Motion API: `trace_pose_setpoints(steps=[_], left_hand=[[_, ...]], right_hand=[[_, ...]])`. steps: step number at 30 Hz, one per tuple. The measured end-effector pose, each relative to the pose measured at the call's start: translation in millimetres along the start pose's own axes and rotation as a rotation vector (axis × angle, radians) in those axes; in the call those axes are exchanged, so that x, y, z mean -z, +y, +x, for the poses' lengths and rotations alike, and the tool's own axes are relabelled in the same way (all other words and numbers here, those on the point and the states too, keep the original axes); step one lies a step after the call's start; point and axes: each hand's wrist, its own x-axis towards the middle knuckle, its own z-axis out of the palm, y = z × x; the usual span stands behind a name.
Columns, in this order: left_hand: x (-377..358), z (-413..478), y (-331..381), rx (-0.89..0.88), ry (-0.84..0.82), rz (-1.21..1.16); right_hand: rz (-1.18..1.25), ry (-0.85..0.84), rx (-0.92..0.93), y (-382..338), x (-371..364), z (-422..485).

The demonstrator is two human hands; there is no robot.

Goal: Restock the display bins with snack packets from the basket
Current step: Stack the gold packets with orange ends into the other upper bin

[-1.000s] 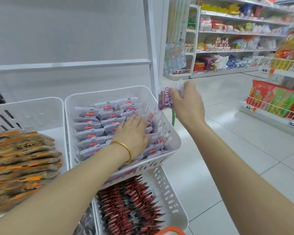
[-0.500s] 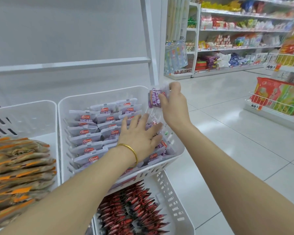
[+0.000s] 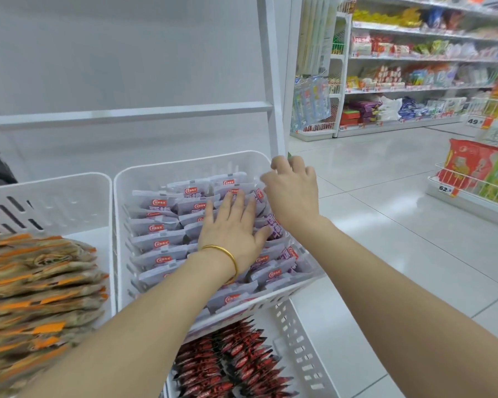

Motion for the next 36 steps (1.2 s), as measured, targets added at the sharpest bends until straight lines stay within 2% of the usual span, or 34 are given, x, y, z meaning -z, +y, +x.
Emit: trace_pose_setpoints(steps=[3, 6, 9, 11, 13, 16, 21, 23, 26, 29, 33, 36], left_hand=[[2.9, 1.5, -0.9, -0.014, -0.043, -0.012], [17.7, -3.5, -3.9, -0.030, -0.055, -0.048], [39.3, -32.3, -5.3, -0.085, 0.089, -0.138], [50.3, -72.8, -0.7, -0.161, 0.219, -0.227], [53.4, -127.0, 8.3, -0.249, 0.274, -0.324], [28.5, -217.8, 22.2, -0.319, 0.172, -0.347], [-37.0, -331.6, 37.7, -0.348, -0.147, -0.258], [-61.6, -355.4, 38.0, -0.319, -0.273, -0.248], [-88.2, -378.3, 36.3, -0.288, -0.388, -0.222], [-104.7, -388.8, 35.3, -0.277, -0.468, -0.165], [-113.3, -392.6, 33.2, -0.237, -0.490, -0.193], [-120.0, -395.9, 31.8, -0.226, -0.501, -0.194]], right_hand=[[0.174, -0.088, -0.015, 8.3, 5.3, -11.7], [0.449, 0.083, -0.157, 12.4, 26.4, -31.2], [0.602, 0.167, -0.167, 11.7, 54.1, -75.0], [0.723, 0.159, -0.187, 7.8, 75.1, -110.6], [0.818, 0.126, -0.215, -1.9, 91.9, -151.3], [0.952, 0.040, -0.288, -24.5, 104.5, -232.8], [1.005, -0.352, -0.519, -41.1, 106.1, -391.8], [0.941, -0.575, -0.535, -38.4, 98.0, -428.3], [0.762, -0.908, -0.379, -28.9, 76.4, -462.7], [0.665, -1.172, -0.282, -25.5, 49.7, -489.2], [0.517, -1.408, -0.034, -35.6, 7.8, -514.8], [0.398, -1.563, 0.026, -40.6, -14.2, -531.0]])
